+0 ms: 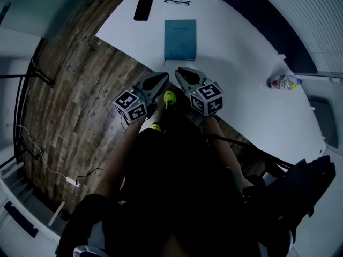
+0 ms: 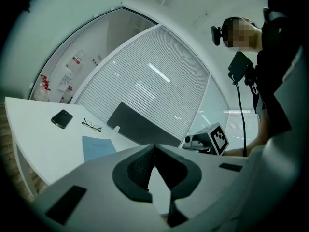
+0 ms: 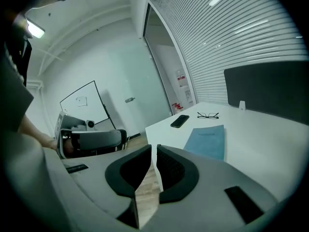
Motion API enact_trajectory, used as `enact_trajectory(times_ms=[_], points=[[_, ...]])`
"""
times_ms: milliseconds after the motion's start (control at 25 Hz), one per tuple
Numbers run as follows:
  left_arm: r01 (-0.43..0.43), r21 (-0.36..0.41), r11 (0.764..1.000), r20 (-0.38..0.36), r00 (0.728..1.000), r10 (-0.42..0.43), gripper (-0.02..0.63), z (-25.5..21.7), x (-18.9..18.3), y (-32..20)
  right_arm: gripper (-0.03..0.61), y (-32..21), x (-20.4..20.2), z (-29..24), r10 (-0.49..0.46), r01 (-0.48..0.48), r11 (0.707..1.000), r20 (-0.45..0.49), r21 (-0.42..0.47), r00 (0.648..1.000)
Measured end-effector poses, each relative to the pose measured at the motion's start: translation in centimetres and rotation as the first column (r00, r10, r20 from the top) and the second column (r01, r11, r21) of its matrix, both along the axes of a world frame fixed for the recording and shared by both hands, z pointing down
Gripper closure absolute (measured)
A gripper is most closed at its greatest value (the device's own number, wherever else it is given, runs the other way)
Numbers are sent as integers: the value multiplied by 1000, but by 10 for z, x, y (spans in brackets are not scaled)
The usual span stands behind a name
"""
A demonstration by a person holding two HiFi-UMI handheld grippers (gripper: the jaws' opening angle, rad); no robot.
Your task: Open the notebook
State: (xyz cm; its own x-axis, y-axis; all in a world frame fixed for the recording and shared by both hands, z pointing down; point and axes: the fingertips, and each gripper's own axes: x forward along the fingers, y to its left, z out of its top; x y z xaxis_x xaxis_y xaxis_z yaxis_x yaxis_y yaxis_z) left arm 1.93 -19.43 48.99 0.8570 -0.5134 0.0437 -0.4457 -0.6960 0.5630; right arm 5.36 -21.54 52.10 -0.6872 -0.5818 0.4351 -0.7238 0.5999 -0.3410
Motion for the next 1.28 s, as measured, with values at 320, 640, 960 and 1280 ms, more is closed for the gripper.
enact_trajectory(times_ms=[320, 640, 960, 1280], points=[[5, -37, 999, 11, 1000, -4, 595, 25, 13, -21, 520, -23, 9, 20, -7, 6, 999, -23, -34, 1000], [29, -59, 998, 27, 999, -27, 594, 42, 15, -46, 491, -47, 25, 43, 21, -24, 997, -40, -80, 999], [29, -83, 996, 40, 999, -26, 588, 58, 20, -59, 465, -67, 36, 65, 37, -44, 993, -70, -113, 997], [50, -111, 993, 56, 997, -44, 588, 76, 21, -66, 364, -80, 55, 97, 70, -91, 981, -127, -170, 989]])
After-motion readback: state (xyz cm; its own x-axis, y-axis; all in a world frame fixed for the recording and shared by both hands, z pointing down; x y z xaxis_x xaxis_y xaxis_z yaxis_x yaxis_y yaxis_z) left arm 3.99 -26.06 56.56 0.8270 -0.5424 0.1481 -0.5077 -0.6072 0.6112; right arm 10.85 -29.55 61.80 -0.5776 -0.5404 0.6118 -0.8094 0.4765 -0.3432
